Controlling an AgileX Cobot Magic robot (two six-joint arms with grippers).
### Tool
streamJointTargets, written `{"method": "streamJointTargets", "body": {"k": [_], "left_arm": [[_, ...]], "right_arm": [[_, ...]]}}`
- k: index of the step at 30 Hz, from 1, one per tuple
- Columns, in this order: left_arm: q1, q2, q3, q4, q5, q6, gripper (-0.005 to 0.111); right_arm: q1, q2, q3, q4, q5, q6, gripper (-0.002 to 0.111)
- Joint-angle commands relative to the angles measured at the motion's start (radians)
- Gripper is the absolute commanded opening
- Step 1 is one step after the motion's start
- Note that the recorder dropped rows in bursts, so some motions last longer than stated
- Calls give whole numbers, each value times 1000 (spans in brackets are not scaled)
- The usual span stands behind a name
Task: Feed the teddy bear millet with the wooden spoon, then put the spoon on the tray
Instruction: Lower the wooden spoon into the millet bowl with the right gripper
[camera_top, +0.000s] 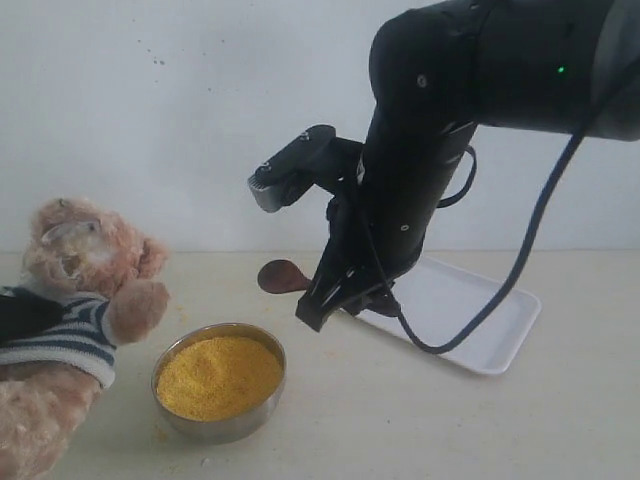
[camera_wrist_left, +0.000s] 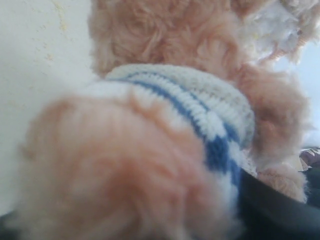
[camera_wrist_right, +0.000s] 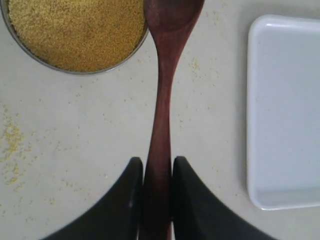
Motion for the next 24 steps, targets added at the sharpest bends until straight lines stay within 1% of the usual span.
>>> {"method": "streamJointTargets", "body": {"k": [1,5,8,12,15,17,18,21,22,24], "left_arm": [[1,46,-35,-19,15,-31,4],[1,127,-81,-19,23,-125,4],[1,189,-118,-19,81,-181,4],[1,260,-166,-19,174,-183,4],[1,289,-193,-19,190,-185,4],[1,306,-207,-19,202,-192,4],[1,308,-211,-19,207,-192,4],[1,308,-213,-19,211,-192,4],[1,308,-213,-19,211,-192,4],[1,308,-213,-19,211,-192,4]], "right_arm": [[1,7,-6,14,-66,-34,0],[1,10,-6,32,-68,-125,0],[1,29,-6,14,-107,-127,0],[10,53,-6,16,-147,-127,0],[43,67,-6,1,-181,-145,0],[91,91,-6,-103,-207,-152,0],[122,116,-6,-205,-200,-122,0],[177,163,-6,-307,-132,-93,0],[200,179,-6,-350,-123,-53,0],[217,181,-6,-360,-142,0,0]]}}
